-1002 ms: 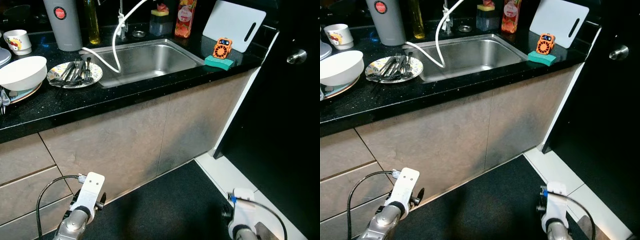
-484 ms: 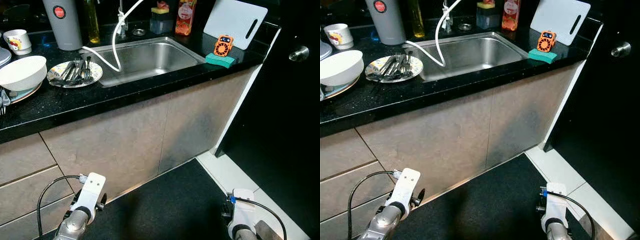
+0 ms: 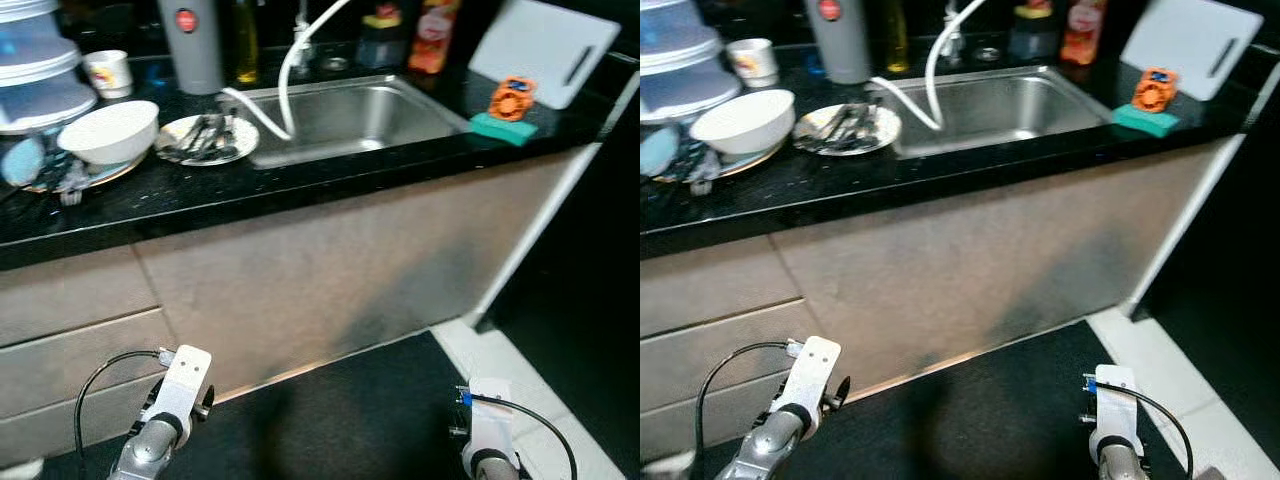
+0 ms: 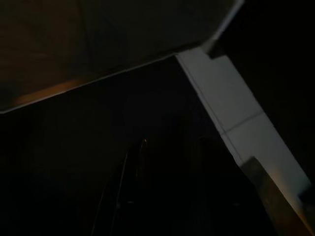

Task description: Kitchen organization

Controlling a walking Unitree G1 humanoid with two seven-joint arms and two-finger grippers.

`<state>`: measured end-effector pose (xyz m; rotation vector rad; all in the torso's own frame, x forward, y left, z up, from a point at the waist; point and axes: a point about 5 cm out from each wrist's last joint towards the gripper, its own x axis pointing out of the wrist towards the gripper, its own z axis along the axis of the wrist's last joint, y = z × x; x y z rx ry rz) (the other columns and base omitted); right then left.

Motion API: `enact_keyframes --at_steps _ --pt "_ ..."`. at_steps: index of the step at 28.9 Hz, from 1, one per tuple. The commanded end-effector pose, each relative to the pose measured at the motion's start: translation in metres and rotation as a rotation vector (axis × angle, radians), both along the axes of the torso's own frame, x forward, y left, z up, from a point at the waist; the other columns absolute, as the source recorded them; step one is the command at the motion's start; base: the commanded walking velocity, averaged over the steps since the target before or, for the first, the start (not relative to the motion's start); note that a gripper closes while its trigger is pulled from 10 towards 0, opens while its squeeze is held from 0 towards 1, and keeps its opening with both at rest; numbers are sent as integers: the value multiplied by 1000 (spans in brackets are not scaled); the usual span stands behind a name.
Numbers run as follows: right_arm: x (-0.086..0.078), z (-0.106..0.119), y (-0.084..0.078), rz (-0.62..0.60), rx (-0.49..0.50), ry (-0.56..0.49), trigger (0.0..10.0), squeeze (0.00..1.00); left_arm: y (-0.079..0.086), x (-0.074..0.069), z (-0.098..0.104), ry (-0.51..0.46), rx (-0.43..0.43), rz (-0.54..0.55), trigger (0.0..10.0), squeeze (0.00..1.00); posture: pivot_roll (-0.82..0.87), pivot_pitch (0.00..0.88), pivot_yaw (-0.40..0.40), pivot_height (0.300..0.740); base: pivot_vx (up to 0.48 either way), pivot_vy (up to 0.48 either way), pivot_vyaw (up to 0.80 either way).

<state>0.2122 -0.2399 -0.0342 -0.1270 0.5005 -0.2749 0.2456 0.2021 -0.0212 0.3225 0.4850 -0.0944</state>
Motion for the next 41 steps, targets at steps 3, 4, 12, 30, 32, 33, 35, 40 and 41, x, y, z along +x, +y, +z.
enact_keyframes --at_steps 3,4,12,30,32,33,35,40,41 --pt "-4 -2 -3 -20 9 6 10000 0 -2 -2 -2 9 5 -12 10000 0 8 57 -25 740 0 0 788" --pt "-4 -2 -3 -20 9 6 10000 0 -2 -2 -2 9 5 -12 10000 0 8 57 -25 740 0 0 788" --pt "-3 -1 -3 -22 2 1 10000 0 -4 -1 -1 6 4 -14 10000 0 4 55 -22 740 0 0 788" --pt "-1 -1 -6 -76 22 7 10000 0 -7 4 2 3 1 -25 10000 0 0 42 -18 740 0 0 147" --pt "-1 -1 -7 -80 21 7 10000 0 -7 5 2 3 1 -26 10000 0 -3 39 -16 740 0 0 -800" --pt "-1 -1 -7 -80 21 7 10000 0 -7 5 2 3 1 -26 10000 0 -3 39 -16 740 0 0 -800" --pt "-1 -1 -8 -84 17 8 10000 0 -7 5 2 3 1 -28 10000 0 -4 38 -15 740 0 0 -775" --pt "-1 -1 -8 -85 4 14 10000 0 -7 5 2 4 1 -30 10000 0 -4 38 -15 740 0 0 -120" --pt "-1 -1 -8 -85 4 14 10000 0 -7 5 2 4 1 -30 10000 0 -4 38 -15 740 0 0 0"
